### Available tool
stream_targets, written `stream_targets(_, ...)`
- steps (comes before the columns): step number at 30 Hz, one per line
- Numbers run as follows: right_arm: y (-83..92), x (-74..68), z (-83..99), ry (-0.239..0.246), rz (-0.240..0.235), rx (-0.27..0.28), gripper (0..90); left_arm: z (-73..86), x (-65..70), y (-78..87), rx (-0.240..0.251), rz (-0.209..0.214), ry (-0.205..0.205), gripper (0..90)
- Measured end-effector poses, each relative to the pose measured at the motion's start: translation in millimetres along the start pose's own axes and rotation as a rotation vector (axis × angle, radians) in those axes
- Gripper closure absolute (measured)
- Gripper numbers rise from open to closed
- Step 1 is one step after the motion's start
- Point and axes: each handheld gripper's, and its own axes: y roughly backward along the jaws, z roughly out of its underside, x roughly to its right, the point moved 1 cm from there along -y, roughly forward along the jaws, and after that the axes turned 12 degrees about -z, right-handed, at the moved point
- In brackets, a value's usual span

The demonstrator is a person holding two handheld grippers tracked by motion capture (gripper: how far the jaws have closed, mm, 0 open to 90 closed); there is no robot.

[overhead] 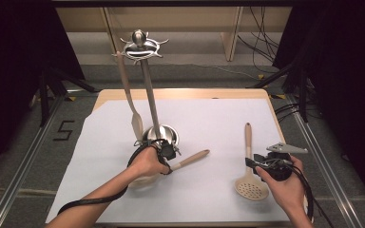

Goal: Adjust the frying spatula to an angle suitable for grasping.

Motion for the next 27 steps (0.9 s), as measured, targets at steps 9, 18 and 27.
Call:
stream_targets(9,-0.3,-0.5,-0.1,-0.001,-0.002,-0.003,58.6,8.8,2.9,1.5,0.068,0.001,0.048,78.2)
stream_targets(18,-0.3,-0.1,-0.1,0.004,0.002,-0.003,58.6,14.0,-0.3,5.1,0.107,0.008,0.072,78.2)
stream_targets(27,1.1,-0.7,-0.4,0.002,0.002,-0.002,58.5,20.7,-1.2,12.1,0.172,0.01,0.093,78.2)
